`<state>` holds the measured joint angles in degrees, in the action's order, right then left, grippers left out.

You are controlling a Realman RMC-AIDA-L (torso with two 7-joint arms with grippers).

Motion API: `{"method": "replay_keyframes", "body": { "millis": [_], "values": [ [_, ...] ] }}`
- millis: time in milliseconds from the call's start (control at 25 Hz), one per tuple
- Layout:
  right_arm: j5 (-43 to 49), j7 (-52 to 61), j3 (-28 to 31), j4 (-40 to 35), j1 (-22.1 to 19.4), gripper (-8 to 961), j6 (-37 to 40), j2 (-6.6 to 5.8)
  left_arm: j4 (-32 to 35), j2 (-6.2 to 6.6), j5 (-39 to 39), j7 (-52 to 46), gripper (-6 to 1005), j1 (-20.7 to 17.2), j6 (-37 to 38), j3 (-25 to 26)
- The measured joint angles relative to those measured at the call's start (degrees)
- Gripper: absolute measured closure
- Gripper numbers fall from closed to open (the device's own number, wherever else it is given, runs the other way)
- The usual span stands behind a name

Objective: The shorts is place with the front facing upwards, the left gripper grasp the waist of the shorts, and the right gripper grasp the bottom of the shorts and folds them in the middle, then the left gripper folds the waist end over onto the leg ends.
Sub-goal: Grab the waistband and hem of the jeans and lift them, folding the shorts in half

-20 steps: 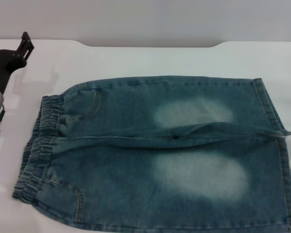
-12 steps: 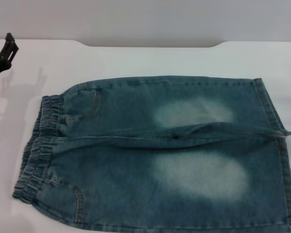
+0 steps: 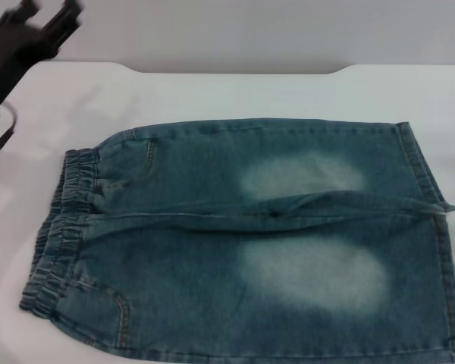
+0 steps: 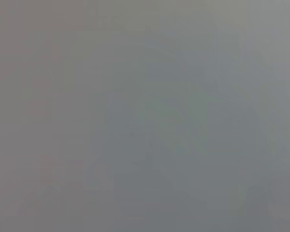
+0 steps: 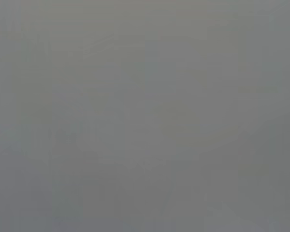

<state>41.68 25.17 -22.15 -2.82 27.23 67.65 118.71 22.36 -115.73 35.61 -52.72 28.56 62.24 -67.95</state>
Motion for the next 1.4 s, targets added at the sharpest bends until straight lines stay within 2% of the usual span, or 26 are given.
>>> {"method": "replay_keyframes", "body": {
  "millis": [40,160,360,440,480,560,640,760,800,840,1040,1200,1400],
  "values": [
    [0.0,0.1,-0.3,-0.2,-0.5,519,0.0,-0.03,3.8,1.16,1.2,-5.3,168,-0.3,-0.2,-3.2],
    [0.1,0.3,-0.9,-1.0,-1.8,519,-0.3,-0.06,11.2,3.27,8.6,-16.5,171,0.0,-0.3,-5.5],
    [0.1,0.4,-0.7,-1.5,-2.8,518,-1.2,-0.13,24.0,6.59,28.9,-38.4,174,2.2,1.4,-4.6],
    [0.1,0.2,-0.5,-1.9,-2.9,518,-1.7,-0.15,27.7,7.53,35.2,-45.7,176,2.9,3.8,-3.1],
    [0.1,0.2,-0.6,-2.2,-2.8,518,-2.0,-0.15,31.1,8.25,41.6,-53.1,177,3.6,7.4,-0.5],
    [0.1,0.1,-0.6,-2.7,-2.7,518,-2.7,-0.15,34.2,8.48,48.0,-59.4,178,4.4,11.9,2.5],
    [0.1,0.1,-0.5,-3.0,-2.5,518,-3.3,-0.15,39.2,8.47,56.6,-66.6,180,5.2,19.5,7.1],
    [0.1,0.0,-0.4,-3.9,-2.2,518,-4.0,-0.15,45.3,7.69,64.2,-71.5,182,5.2,28.7,10.9],
    [0.1,0.0,-0.4,-4.1,-2.1,518,-4.2,-0.15,45.3,7.69,64.2,-71.5,183,5.2,28.7,10.9],
    [0.0,0.0,-0.4,-4.2,-2.0,518,-4.3,-0.14,48.4,7.04,68.1,-73.6,184,4.3,32.6,12.3],
    [-0.3,-0.1,-0.4,-5.4,-1.7,518,-4.4,-0.14,50.5,5.77,75.2,-77.0,187,0.0,37.5,14.0],
    [-0.4,-0.1,-0.3,-7.4,-1.4,518,-4.4,-0.14,50.5,5.30,78.3,-77.3,190,-1.7,39.4,14.0],
    [-0.5,-0.1,-0.3,-8.8,-0.5,518,-4.4,-0.23,49.9,4.69,86.4,-79.2,194,-3.4,40.4,14.2]
  ]
}}
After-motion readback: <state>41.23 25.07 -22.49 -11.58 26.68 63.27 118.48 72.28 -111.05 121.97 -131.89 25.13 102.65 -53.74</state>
